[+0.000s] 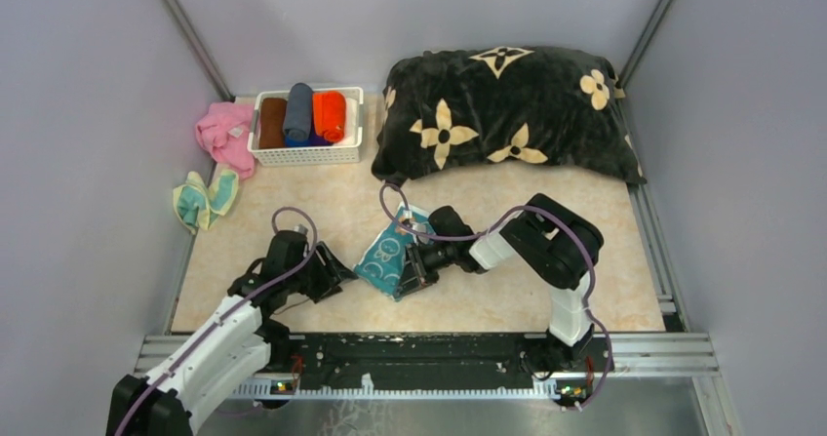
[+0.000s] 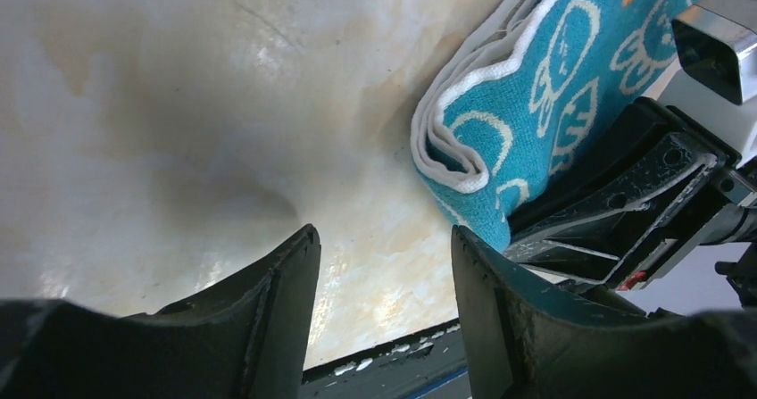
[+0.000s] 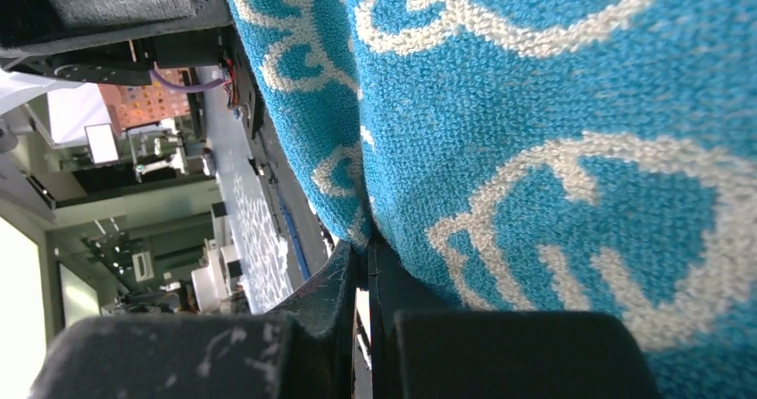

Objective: Roll the towels
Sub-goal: Roll the towel at the center of the board.

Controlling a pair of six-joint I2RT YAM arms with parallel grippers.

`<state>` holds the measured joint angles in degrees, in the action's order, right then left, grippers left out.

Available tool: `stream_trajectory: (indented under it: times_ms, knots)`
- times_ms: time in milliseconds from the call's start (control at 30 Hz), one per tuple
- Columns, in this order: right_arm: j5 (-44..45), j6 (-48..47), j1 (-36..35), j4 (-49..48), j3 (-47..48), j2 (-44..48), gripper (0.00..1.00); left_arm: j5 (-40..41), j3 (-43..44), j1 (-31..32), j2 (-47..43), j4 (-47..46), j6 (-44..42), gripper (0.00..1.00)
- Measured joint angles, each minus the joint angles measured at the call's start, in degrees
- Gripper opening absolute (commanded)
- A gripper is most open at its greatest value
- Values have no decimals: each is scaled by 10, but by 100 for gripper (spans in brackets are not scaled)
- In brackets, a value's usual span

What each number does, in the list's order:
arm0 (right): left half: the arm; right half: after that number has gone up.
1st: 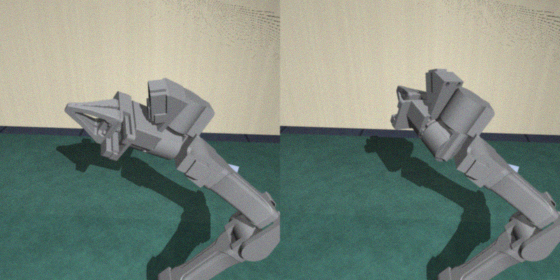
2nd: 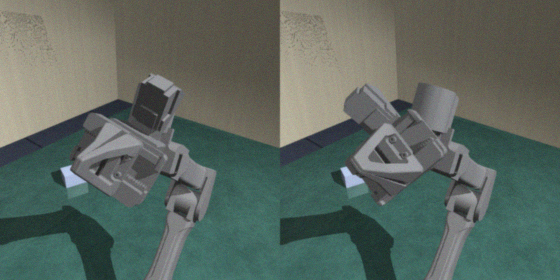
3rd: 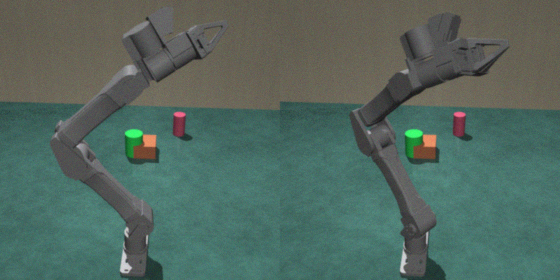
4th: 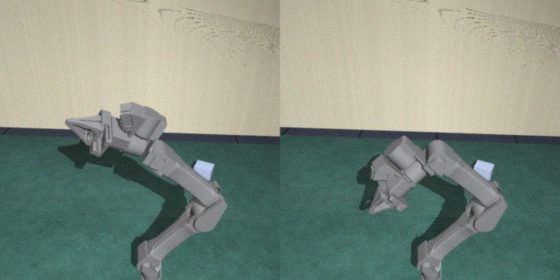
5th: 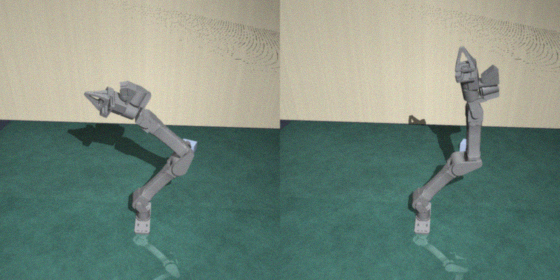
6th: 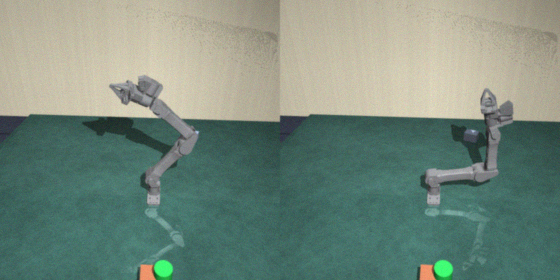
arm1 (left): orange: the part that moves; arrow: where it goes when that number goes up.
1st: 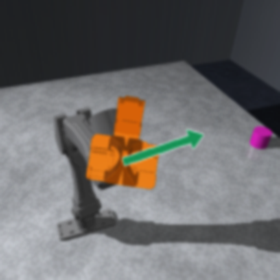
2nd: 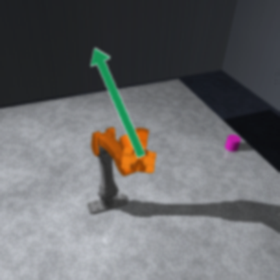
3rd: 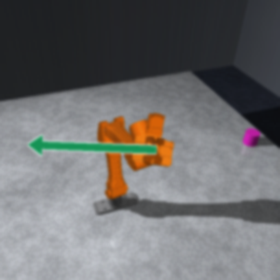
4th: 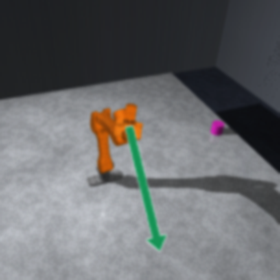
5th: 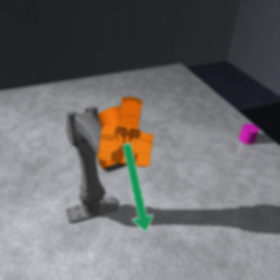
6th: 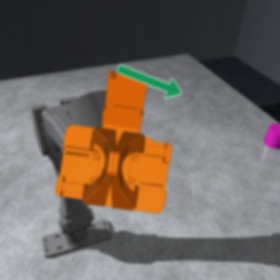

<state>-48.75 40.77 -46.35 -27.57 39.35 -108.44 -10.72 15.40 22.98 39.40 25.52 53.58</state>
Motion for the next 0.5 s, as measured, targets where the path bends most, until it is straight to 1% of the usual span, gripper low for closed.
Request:
stream_trajectory:
  times_ms: [200, 267, 400, 467, 500]
  knots:
    - [-9, 10, 5, 1, 1, -4, 0, -35, -1, 0, 70, -62, -2, 61]
    - [-9, 8, 5, 7, 1, -4, 3, -43, -1, 0, 93, -81, -2, 60]
    - [-8, -3, 6, 37, 13, -1, 17, -54, -1, 0, 121, -118, 1, 59]
    - [0, -17, 6, 67, 19, 10, 19, -54, -1, 0, 129, -128, 5, 57]
    - [7, -28, 5, 85, 23, 20, 22, -54, -1, 0, 132, -132, 6, 57]
